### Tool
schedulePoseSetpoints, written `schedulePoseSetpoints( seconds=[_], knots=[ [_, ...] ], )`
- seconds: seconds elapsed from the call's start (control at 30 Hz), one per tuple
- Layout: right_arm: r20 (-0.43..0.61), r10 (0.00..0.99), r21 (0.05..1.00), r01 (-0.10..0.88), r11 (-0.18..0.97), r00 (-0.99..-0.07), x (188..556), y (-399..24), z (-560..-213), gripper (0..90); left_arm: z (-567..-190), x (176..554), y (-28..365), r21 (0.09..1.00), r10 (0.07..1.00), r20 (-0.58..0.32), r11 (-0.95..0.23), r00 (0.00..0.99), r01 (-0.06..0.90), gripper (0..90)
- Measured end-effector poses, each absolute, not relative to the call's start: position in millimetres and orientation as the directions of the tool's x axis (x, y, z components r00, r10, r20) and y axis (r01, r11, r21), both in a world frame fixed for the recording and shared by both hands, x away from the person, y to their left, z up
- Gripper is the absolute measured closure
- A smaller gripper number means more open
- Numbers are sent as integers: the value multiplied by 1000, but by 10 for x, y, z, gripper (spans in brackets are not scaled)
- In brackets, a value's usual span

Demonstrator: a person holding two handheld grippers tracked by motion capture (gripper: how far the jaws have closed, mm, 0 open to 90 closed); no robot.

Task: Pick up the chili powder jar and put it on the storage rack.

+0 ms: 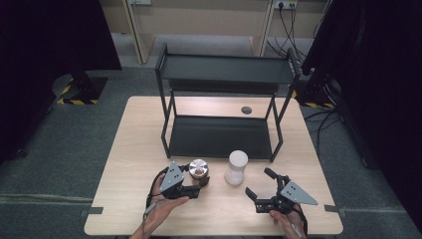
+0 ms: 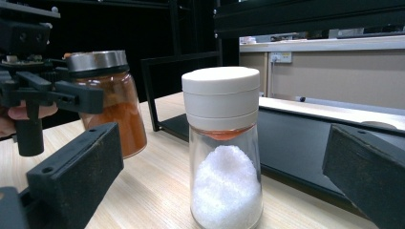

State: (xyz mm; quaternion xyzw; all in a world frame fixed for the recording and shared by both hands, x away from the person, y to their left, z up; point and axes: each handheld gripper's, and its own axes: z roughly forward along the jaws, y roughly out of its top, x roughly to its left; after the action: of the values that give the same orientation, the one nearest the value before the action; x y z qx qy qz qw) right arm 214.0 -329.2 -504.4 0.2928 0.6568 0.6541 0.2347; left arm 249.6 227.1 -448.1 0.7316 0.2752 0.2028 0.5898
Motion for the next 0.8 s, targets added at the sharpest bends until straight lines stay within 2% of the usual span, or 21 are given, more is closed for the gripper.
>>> schedulePoseSetpoints(
  seconds=[0.8],
  knots=[
    [82, 691, 996, 83, -32, -718, 2145, -3298, -5045, 3, -4005, 2656, 2272, 974, 635, -49, -142, 771, 179, 305]
  ],
)
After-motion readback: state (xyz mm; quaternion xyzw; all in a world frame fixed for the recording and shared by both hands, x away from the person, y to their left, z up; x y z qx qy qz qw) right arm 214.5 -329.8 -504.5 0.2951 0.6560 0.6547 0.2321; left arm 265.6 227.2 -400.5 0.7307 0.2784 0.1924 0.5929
